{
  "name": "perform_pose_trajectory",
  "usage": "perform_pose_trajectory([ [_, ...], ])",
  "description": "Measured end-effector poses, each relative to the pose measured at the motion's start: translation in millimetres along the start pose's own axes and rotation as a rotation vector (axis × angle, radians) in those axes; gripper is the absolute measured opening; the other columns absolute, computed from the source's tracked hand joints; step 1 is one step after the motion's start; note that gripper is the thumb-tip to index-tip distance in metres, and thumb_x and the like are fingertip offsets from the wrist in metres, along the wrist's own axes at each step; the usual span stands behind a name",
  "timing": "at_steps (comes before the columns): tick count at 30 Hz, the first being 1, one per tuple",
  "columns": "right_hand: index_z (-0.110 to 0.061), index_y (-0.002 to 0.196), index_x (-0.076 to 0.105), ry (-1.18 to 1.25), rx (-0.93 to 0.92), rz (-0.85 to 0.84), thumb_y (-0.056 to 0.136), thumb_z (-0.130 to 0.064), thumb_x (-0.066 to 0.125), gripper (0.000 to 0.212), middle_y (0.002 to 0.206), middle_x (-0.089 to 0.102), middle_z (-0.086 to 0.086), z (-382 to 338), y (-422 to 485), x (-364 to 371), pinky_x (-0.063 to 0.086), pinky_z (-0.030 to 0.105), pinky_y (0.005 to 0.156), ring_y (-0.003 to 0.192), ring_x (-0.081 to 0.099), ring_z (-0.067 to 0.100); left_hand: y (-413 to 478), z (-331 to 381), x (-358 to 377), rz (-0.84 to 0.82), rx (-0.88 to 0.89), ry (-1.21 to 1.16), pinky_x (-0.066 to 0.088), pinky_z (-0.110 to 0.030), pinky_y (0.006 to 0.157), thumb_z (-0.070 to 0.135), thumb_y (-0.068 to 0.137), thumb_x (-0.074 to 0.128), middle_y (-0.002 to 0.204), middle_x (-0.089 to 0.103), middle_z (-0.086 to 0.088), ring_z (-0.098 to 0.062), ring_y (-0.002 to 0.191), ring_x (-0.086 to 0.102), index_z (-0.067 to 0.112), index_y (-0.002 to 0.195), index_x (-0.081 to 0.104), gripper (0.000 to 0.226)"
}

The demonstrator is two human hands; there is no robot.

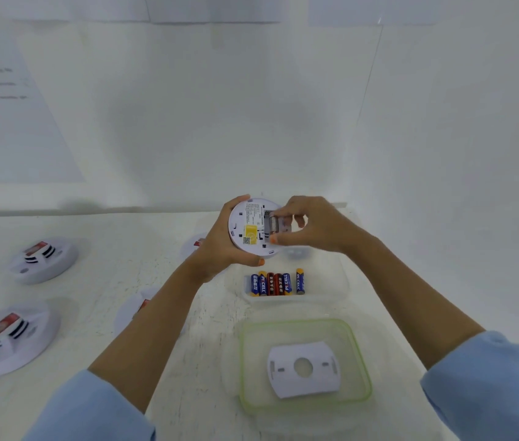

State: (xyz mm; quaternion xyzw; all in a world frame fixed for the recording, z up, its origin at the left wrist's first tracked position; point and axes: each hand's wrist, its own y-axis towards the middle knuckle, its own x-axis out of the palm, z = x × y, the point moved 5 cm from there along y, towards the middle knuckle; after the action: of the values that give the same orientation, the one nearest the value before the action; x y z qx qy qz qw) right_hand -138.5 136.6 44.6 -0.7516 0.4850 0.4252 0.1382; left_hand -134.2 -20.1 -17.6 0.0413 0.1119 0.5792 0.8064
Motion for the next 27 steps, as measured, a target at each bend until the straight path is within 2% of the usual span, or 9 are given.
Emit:
perform_pose_trajectory([
  [3,-0.014,0.125,0.058,-0.238,-0.039,-0.104,0.081,-0.039,0.065,0.051,0.102,0.056,0.007,-6,-6,10,0.037,0.023,0.073,0.081,0.044,0.012,-4,1,5,-0.012,-0.012,-0.006,0.056,-0.029,0.077,-0.011,0.047,0.074,0.123,0.05,0.002,-0.004,0.104,0.058,0.022,0.136,0.028,0.105],
  [5,-0.015,0.128,0.055,-0.298,-0.031,-0.132,0.084,-0.04,0.061,0.051,0.107,0.055,0.008,-8,-9,11,0.037,0.026,0.077,0.089,0.045,0.015,-7,3,7,-0.013,-0.015,0.001,0.055,-0.028,0.077,-0.01,0.047,0.075,0.123,0.049,0.002,-0.006,0.105,0.057,0.021,0.137,0.028,0.106],
  [9,-0.011,0.117,0.064,-0.15,-0.035,-0.076,0.078,-0.033,0.069,0.045,0.1,0.054,0.006,-6,-12,5,0.037,0.023,0.074,0.086,0.045,0.014,-11,6,11,-0.021,-0.02,-0.004,0.055,-0.026,0.078,-0.009,0.048,0.075,0.124,0.048,0.002,-0.009,0.108,0.055,0.025,0.134,0.029,0.103],
  [12,-0.011,0.108,0.068,-0.029,0.0,-0.005,0.068,-0.027,0.08,0.045,0.099,0.05,-0.001,-1,-8,0,0.041,0.02,0.073,0.093,0.047,0.014,-13,7,15,-0.019,-0.025,-0.019,0.055,-0.026,0.077,-0.01,0.047,0.074,0.123,0.048,0.002,-0.008,0.107,0.056,0.025,0.133,0.03,0.102],
  [16,-0.013,0.095,0.071,0.13,0.063,0.055,0.058,-0.017,0.086,0.041,0.104,0.052,0.0,5,-3,0,0.052,0.032,0.085,0.1,0.054,0.018,-13,9,16,0.008,-0.019,-0.047,0.056,-0.027,0.077,-0.009,0.048,0.074,0.122,0.049,0.0,-0.014,0.107,0.056,0.024,0.132,0.031,0.101],
  [19,-0.017,0.081,0.066,0.256,0.097,0.065,0.056,-0.011,0.086,0.033,0.104,0.056,0.001,6,1,-3,0.055,0.038,0.083,0.1,0.057,0.023,-10,13,15,0.006,-0.009,-0.07,0.056,-0.031,0.081,-0.01,0.048,0.075,0.125,0.048,-0.002,-0.015,0.11,0.055,0.022,0.134,0.031,0.101],
  [22,-0.016,0.074,0.063,0.324,0.101,0.038,0.057,-0.006,0.085,0.029,0.091,0.06,0.0,3,10,-2,0.055,0.037,0.077,0.092,0.058,0.022,-5,13,11,0.022,-0.005,-0.075,0.055,-0.027,0.078,-0.01,0.048,0.074,0.122,0.05,0.001,-0.011,0.107,0.057,0.023,0.133,0.031,0.101],
  [25,-0.004,0.087,0.068,0.33,0.091,0.062,0.06,-0.005,0.083,0.03,0.091,0.06,0.004,5,19,5,0.053,0.034,0.077,0.085,0.056,0.019,-4,10,5,0.059,0.008,-0.087,0.054,-0.023,0.075,-0.011,0.047,0.072,0.12,0.05,0.001,-0.013,0.105,0.056,0.023,0.131,0.031,0.099],
  [27,-0.004,0.101,0.07,0.297,0.072,0.093,0.069,-0.01,0.078,0.033,0.102,0.06,0.006,9,25,12,0.05,0.034,0.083,0.094,0.056,0.021,-3,7,-1,0.093,0.01,-0.137,0.053,-0.021,0.074,-0.015,0.046,0.069,0.12,0.05,0.0,-0.009,0.102,0.058,0.022,0.129,0.032,0.098],
])
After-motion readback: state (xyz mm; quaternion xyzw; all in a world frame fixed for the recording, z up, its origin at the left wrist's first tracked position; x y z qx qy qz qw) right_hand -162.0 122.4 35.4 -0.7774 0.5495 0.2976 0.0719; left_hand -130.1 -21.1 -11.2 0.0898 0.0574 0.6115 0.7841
